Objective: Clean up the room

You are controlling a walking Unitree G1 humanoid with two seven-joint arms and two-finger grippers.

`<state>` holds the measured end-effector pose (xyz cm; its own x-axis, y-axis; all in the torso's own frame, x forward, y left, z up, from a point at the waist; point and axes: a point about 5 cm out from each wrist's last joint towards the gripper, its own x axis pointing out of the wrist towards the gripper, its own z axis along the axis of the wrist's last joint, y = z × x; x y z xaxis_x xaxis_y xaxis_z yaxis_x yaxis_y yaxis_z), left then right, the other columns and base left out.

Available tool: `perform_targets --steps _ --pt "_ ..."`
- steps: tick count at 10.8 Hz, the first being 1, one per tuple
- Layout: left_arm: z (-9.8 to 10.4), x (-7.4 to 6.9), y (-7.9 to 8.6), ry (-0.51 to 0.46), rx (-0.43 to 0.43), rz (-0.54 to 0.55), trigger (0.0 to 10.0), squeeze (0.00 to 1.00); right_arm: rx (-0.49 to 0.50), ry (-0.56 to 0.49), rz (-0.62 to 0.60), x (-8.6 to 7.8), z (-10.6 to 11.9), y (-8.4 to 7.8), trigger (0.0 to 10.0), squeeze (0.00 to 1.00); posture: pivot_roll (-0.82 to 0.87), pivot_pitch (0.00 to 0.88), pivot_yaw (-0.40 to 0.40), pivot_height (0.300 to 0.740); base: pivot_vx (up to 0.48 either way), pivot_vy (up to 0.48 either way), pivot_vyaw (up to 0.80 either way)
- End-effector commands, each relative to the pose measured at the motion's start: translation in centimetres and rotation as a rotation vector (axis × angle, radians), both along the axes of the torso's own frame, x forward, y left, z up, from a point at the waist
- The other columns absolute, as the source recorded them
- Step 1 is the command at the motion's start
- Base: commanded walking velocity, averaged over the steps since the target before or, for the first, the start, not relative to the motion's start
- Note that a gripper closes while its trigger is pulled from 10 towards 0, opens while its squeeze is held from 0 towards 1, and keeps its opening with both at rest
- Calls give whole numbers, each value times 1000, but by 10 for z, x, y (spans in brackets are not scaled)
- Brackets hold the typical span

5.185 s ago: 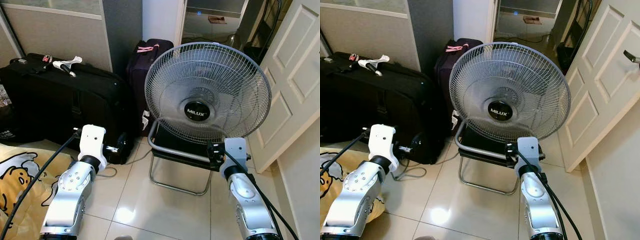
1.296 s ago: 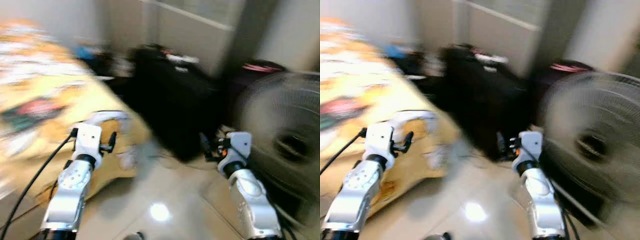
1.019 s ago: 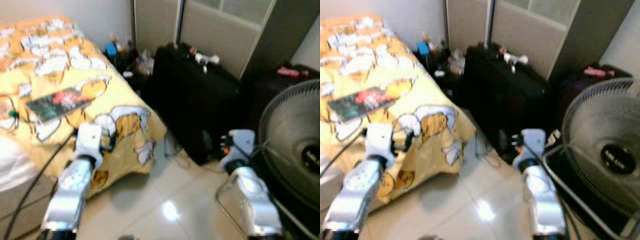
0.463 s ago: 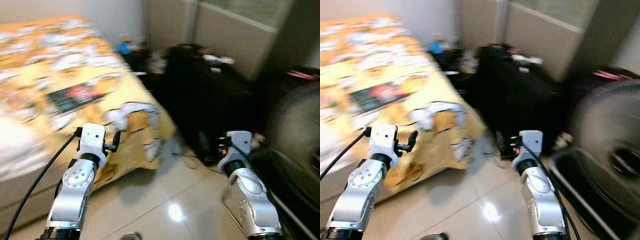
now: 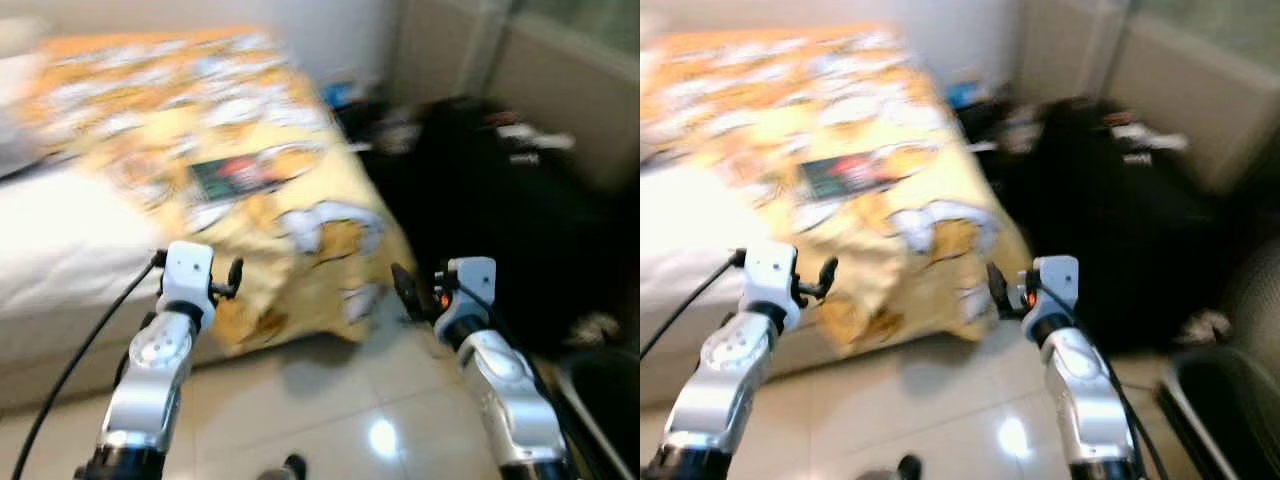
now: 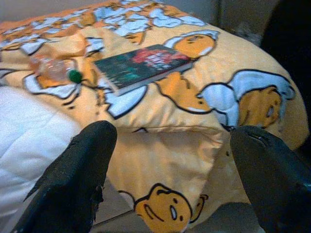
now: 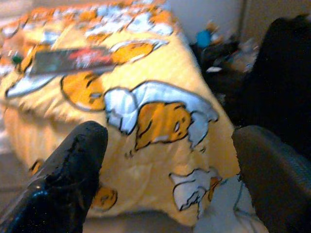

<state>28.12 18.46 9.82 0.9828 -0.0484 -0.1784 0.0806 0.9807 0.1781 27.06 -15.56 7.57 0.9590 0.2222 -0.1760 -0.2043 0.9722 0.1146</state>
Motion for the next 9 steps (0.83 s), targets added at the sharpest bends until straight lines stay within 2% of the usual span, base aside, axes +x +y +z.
perform_targets --steps 1,3,5,7,9 --pt "4 3 0 -22 10 -6 10000 0 -4 -11 16 2 4 3 10000 0 -52 0 -19 740 0 0 781" --pt "6 4 2 -31 4 -6 10000 0 -14 -7 -24 5 4 0 10000 0 -51 0 -19 740 0 0 794" --pt "5 5 3 -28 4 -4 10000 0 23 27 -18 5 2 3 10000 0 -49 0 -19 740 302 0 0" --pt "4 4 2 -27 6 -6 10000 0 -31 12 -32 6 3 0 10000 0 -51 0 -17 740 315 0 0" --pt "3 4 3 -24 2 2 10000 0 -42 12 -26 8 4 -1 10000 0 -51 0 -17 740 323 0 0"
